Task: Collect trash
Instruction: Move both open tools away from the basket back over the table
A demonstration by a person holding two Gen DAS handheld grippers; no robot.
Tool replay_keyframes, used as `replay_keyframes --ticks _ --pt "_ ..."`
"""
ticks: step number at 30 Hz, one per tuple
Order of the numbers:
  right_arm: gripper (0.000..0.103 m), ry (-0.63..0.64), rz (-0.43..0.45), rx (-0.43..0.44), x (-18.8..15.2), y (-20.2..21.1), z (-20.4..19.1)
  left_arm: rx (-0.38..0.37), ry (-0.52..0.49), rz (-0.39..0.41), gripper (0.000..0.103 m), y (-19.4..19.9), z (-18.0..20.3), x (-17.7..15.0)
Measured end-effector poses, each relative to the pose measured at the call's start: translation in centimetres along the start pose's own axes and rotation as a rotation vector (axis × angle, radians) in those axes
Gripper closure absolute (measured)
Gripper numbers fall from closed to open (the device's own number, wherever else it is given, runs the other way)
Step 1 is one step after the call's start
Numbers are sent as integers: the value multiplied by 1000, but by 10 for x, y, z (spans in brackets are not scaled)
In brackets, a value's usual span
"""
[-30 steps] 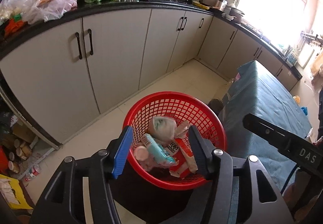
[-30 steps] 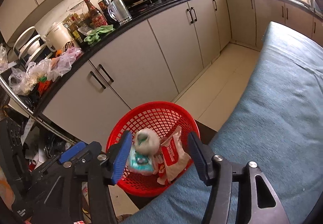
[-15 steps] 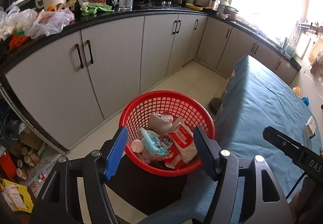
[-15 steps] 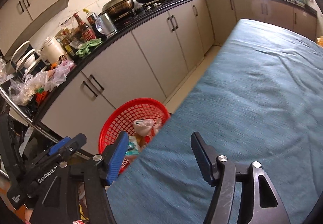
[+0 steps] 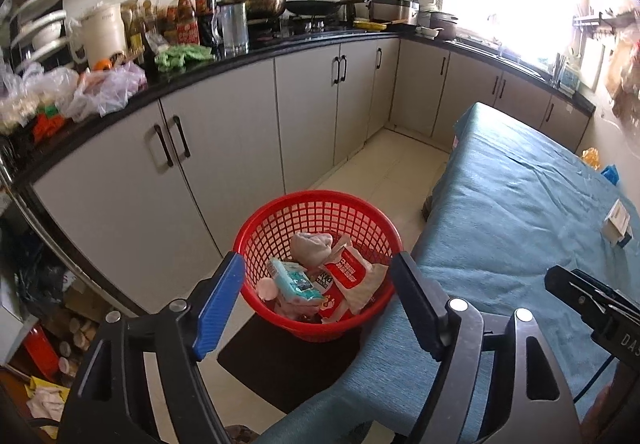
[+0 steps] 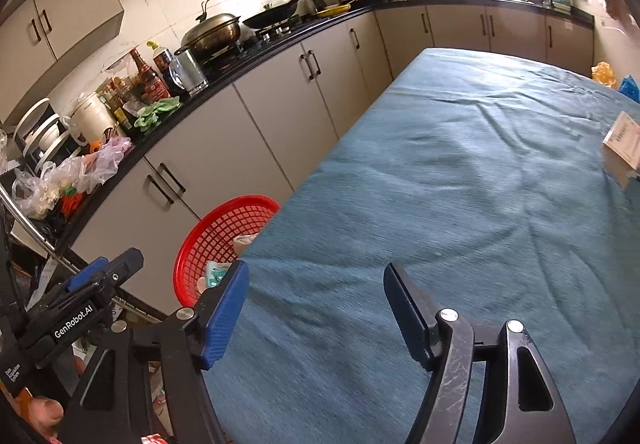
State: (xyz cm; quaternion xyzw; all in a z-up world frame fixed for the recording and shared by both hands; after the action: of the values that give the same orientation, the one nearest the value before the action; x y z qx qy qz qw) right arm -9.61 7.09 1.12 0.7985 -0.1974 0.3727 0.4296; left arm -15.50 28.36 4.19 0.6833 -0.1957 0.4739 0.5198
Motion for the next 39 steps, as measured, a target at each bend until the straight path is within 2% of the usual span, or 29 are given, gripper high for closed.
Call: replay_keyframes --ticks 6,12,16,27,39 --pt "26 22 37 -41 -3 26 12 33 -43 48 27 20 14 5" --pt "26 31 67 -76 -7 49 27 109 -95 108 25 36 25 8" --pt "25 31 78 -98 -12 61 36 132 -117 127 23 43 31 9" --pt "24 -14 91 -131 -19 82 63 65 -132 82 21 46 51 0" --pt "23 -45 79 -138 -24 80 78 29 -125 20 21 34 60 -10"
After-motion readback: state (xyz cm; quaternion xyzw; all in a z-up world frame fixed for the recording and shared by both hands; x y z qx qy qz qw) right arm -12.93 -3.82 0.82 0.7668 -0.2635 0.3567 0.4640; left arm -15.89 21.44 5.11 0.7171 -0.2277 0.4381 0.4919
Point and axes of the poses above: each gripper's, at about its wrist camera, not at the fingertips, and y roughly against the way its jaws point, z to its right, x to its top, the point moved 5 cm from there along -y, roughly the way its jaws point, and after that the axes turned 10 degrees about z, right-handed, at the moved point
